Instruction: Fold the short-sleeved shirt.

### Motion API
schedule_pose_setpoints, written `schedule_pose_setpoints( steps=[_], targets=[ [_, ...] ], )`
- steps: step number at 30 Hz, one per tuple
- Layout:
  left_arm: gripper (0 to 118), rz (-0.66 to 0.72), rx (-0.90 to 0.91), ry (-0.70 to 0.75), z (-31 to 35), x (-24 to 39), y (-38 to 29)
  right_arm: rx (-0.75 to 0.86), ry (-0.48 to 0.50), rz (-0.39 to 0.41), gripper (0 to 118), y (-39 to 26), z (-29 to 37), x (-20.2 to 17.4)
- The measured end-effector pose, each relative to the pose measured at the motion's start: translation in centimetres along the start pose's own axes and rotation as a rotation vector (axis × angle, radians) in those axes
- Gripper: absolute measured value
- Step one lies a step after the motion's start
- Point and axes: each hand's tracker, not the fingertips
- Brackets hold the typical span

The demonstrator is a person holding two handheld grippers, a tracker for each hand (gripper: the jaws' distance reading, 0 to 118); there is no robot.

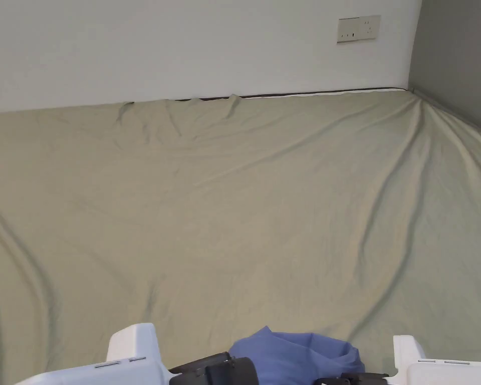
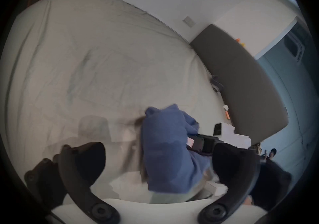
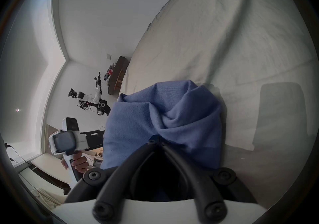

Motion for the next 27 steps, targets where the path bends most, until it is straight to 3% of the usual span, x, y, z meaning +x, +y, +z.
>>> schedule_pose_setpoints(
  steps=[2,6,8,11,13,15,17,18,19,20,22,24,27],
  targets=[
    [114,-0.003,-0.002,-0.038,-0.9,-0.9,0.6,0.0,0.004,-0.001,0,0.0,0.1,0.0],
    [114,0.172,-0.179,-0.193,-5.1,-1.4,1.7,0.004,0.015,-0.01,0,-0.2,0.2,0.2],
    [114,0.182,-0.203,-0.263,-7.3,-1.3,1.6,0.006,0.019,-0.01,0,-0.2,0.2,0.3],
    [118,0.118,-0.29,-0.212,-10.2,-0.1,0.7,0.005,0.028,-0.02,0,-0.2,0.3,0.5],
    [118,-0.015,-0.22,-0.279,-9.9,0.9,0.2,0.001,0.029,-0.028,0,-0.3,0.2,0.6],
    [118,-0.094,-0.254,-0.21,-9.8,1.3,0.0,0.005,0.041,-0.031,0,-0.3,0.3,0.6],
    [109,-0.109,-0.245,-0.243,-9.3,1.0,-0.2,0.004,0.048,-0.039,0,-0.3,0.4,1.0],
    [98,-0.103,-0.266,-0.233,-9.3,1.0,0.2,0.008,0.05,-0.036,0,-0.4,0.4,0.9],
    [69,-0.071,-0.299,-0.2,-9.4,1.0,0.8,0.01,0.045,-0.033,0,-0.6,0.5,0.7],
    [62,-0.046,-0.296,-0.186,-9.1,0.7,1.4,0.013,0.041,-0.026,0,-0.5,0.5,0.6],
    [61,-0.003,-0.311,-0.169,-9.0,-0.5,2.3,0.03,0.005,0.021,0,-0.6,1.1,-0.1],
    [60,0.066,-0.35,-0.259,-9.1,-1.6,2.9,0.055,0.001,0.078,0,-0.7,2.2,-1.0],
    [60,-0.074,-0.361,-0.221,-8.5,-0.8,3.5,0.087,-0.049,0.143,0,-1.0,4.0,-2.2]
  ],
)
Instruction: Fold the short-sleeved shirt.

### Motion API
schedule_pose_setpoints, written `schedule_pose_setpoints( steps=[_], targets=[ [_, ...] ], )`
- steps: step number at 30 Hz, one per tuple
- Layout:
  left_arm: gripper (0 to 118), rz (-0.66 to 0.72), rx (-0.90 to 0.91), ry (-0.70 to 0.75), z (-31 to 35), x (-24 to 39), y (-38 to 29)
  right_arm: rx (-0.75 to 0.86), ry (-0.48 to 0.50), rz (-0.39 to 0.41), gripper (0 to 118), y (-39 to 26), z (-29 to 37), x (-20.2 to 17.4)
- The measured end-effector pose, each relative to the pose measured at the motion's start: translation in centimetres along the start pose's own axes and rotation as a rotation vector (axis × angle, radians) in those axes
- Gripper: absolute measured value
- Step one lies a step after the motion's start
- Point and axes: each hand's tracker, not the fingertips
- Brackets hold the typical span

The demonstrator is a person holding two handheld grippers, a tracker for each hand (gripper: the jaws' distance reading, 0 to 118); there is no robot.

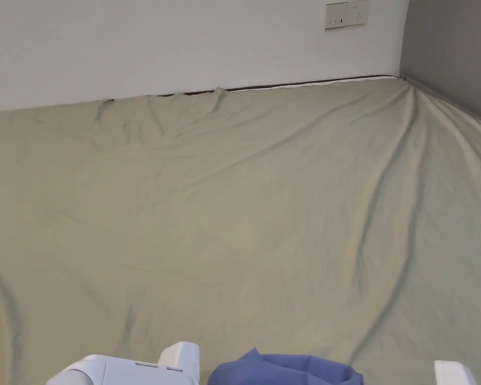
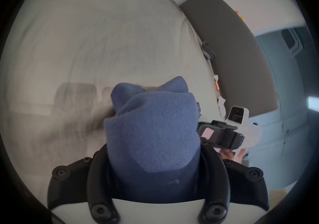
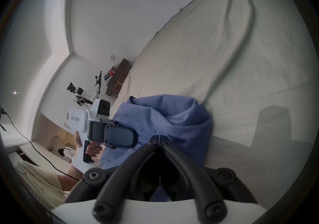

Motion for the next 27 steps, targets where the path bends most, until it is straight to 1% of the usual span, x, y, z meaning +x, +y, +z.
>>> schedule_pose_setpoints(
  steps=[2,4,7,8,9,12,13,15,16,17,19,20,21,22,23,25,27],
  targets=[
    [60,-0.086,-0.031,0.081,1.0,0.7,0.5,0.013,-0.008,-0.001,0,0.2,0.7,-0.5],
    [60,-0.149,-0.068,0.125,2.9,0.9,1.0,0.032,-0.006,0.013,0,0.2,0.8,-1.0],
    [60,-0.181,-0.077,0.253,7.2,-0.5,1.6,0.048,0.007,0.035,0,0.7,0.4,-2.1],
    [59,-0.155,-0.065,0.311,9.1,-1.6,1.7,0.056,0.009,0.045,0,0.8,0.3,-2.5],
    [60,-0.155,-0.057,0.342,10.9,-2.6,1.7,0.064,0.005,0.053,0,1.0,0.0,-3.1],
    [59,-0.081,-0.031,0.453,17.0,-7.1,1.4,0.078,-0.003,0.072,0,1.3,-0.6,-4.5],
    [59,-0.029,-0.023,0.533,19.1,-8.8,1.2,0.083,-0.014,0.078,0,1.5,-0.9,-5.2],
    [59,0.001,-0.028,0.623,22.9,-12.0,0.8,0.084,-0.024,0.086,0,1.5,-1.3,-6.2],
    [60,0.047,-0.014,0.676,24.9,-13.6,0.5,0.085,-0.035,0.088,0,1.4,-1.6,-6.8],
    [60,0.077,-0.003,0.708,26.6,-15.3,0.2,0.084,-0.046,0.088,0,1.4,-1.9,-7.5],
    [61,0.177,0.035,0.69,28.8,-18.9,-0.7,0.082,-0.049,0.087,0,1.1,-2.6,-8.3],
    [63,0.24,0.039,0.661,29.2,-20.7,-1.2,0.078,-0.05,0.081,0,0.9,-3.2,-8.7],
    [73,0.303,0.048,0.64,28.8,-22.3,-1.7,0.074,-0.052,0.074,0,0.8,-3.6,-9.0],
    [94,0.347,0.054,0.607,28.3,-24.0,-2.2,0.067,-0.054,0.069,0,0.7,-4.2,-9.4],
    [102,0.362,0.083,0.572,27.8,-25.1,-2.6,0.061,-0.06,0.067,0,0.6,-4.8,-9.9],
    [105,0.433,0.186,0.491,27.5,-26.6,-3.4,0.042,-0.076,0.084,0,0.5,-5.3,-10.2],
    [113,0.434,0.258,0.43,28.2,-26.1,-3.8,0.028,-0.083,0.106,0,0.7,-5.7,-10.6]
  ],
)
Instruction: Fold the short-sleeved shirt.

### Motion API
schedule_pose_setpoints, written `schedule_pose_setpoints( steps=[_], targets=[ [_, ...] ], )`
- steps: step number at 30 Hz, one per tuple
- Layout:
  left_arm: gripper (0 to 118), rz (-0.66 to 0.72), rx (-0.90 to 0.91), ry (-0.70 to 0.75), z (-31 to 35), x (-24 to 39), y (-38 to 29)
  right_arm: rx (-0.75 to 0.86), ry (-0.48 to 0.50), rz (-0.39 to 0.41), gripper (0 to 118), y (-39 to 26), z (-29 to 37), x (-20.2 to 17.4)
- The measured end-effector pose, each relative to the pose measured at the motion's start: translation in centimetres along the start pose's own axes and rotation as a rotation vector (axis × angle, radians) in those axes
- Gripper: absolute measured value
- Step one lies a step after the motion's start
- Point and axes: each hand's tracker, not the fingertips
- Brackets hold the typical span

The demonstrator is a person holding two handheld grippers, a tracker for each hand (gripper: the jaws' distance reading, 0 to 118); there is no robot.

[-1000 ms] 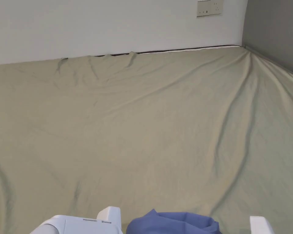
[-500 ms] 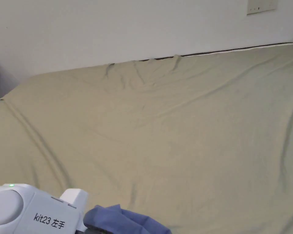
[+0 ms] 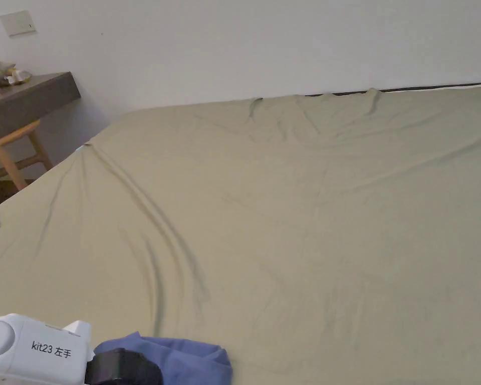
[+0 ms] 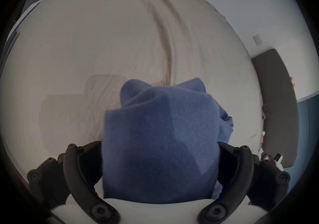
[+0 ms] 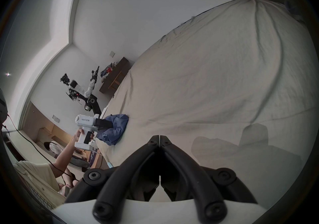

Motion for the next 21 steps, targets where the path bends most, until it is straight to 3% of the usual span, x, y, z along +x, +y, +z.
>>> schedule_pose_setpoints(
  steps=[4,6,14,15,17,18,21],
  targets=[
    [112,-0.093,-0.162,0.165,2.2,-0.3,0.2,0.01,0.003,0.015,0,0.7,-0.2,-0.8],
    [112,-0.085,-0.113,0.138,4.2,-0.7,0.1,0.023,0.017,0.023,0,0.9,-0.1,-1.0],
    [108,-0.012,0.123,0.472,12.4,-0.7,-0.2,0.046,0.046,0.054,0,0.9,0.7,-1.1],
    [96,0.026,0.14,0.492,13.0,-0.3,-0.5,0.052,0.046,0.049,0,0.8,0.9,-1.1],
    [23,0.074,0.18,0.42,14.6,1.0,-1.3,0.059,0.048,0.053,0,0.8,1.5,-1.1],
    [2,0.073,0.199,0.363,15.3,2.0,-1.9,0.062,0.044,0.065,0,0.7,1.7,-1.8],
    [1,-0.097,0.329,0.172,17.6,7.8,-4.6,0.106,0.005,0.103,0,0.9,3.2,-2.9]
  ],
)
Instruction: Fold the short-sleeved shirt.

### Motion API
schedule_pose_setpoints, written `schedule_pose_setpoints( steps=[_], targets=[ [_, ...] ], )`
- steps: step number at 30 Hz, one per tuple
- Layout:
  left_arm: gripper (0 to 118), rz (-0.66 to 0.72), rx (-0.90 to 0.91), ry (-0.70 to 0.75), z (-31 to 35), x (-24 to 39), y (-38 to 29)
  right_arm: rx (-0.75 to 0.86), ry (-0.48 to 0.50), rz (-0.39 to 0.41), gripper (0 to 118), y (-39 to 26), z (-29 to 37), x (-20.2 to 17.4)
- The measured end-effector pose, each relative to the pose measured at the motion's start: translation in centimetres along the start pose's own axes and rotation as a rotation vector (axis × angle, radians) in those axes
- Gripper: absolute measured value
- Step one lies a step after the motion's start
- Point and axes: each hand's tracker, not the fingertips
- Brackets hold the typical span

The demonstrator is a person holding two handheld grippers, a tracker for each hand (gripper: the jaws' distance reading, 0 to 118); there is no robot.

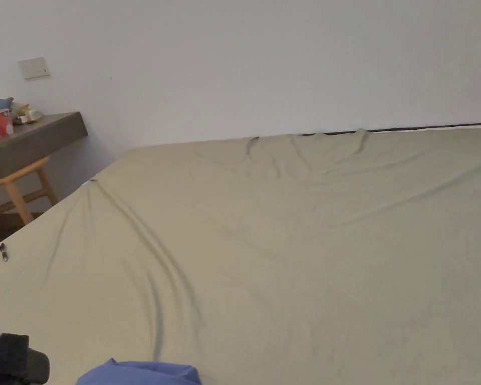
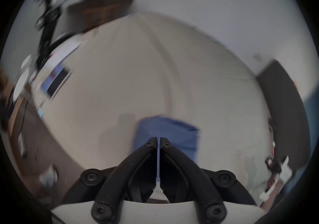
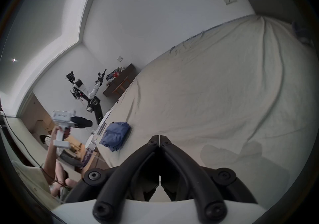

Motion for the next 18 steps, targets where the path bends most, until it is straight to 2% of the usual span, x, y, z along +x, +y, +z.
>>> schedule_pose_setpoints(
  steps=[2,4,7,10,13,15,16,18],
  targets=[
    [1,-0.19,0.125,-0.079,2.6,5.1,-1.1,0.064,-0.06,0.06,0,0.1,1.2,-0.5],
    [1,-0.31,0.223,-0.119,4.8,9.8,-2.1,0.143,-0.145,0.128,0,0.9,2.8,-2.2],
    [1,-0.433,0.414,-0.275,7.7,15.9,-3.7,0.246,-0.249,0.221,0,2.0,5.2,-5.5],
    [2,-0.383,0.592,-0.341,9.5,20.9,-5.5,0.404,-0.339,0.29,0,2.8,7.9,-9.2],
    [2,-0.339,0.701,-0.255,8.7,24.4,-9.0,0.539,-0.491,0.441,0,2.8,10.3,-12.7],
    [2,-0.386,0.63,-0.179,7.8,26.3,-11.7,0.595,-0.554,0.583,0,2.6,11.5,-14.4],
    [2,-0.427,0.615,-0.18,7.3,27.1,-13.3,0.585,-0.564,0.569,0,2.2,12.1,-14.7],
    [2,-0.393,0.588,-0.32,6.8,26.7,-15.6,0.61,-0.538,0.553,0,1.7,13.1,-14.7]
  ],
)
